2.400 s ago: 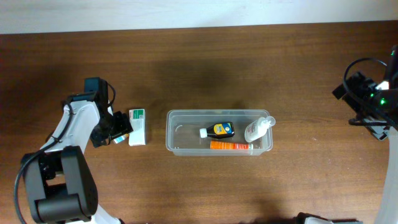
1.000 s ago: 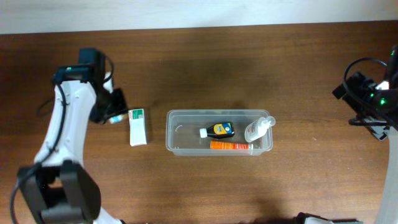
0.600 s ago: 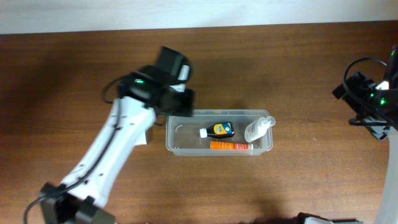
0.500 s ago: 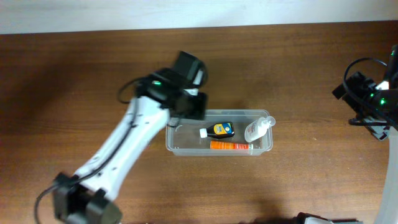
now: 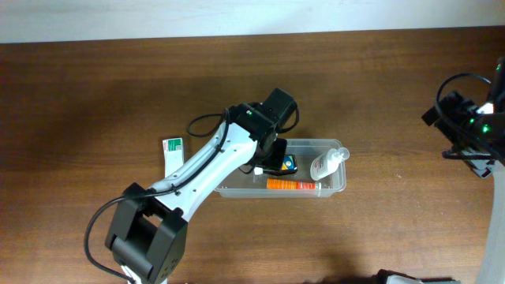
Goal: Pack container
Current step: 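Place the gold-lidded jar into the container's left end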
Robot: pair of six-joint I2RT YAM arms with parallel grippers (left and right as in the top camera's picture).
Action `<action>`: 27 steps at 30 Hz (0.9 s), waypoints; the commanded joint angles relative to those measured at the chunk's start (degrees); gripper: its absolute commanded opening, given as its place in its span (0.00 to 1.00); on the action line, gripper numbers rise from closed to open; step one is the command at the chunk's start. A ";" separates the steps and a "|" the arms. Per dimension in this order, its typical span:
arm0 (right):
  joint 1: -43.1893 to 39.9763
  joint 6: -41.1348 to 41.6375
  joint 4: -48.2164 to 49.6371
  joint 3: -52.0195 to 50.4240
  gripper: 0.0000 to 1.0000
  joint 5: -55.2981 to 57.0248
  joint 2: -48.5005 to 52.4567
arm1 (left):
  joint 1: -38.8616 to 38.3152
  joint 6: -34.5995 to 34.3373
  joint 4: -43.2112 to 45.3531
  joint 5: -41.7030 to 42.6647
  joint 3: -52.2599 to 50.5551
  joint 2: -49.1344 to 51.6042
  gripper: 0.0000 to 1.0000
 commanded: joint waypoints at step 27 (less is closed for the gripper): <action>-0.33 -0.57 0.00 0.33 0.98 -0.11 0.11 | 7.08 -1.29 1.77 2.95 -5.11 -1.33 0.89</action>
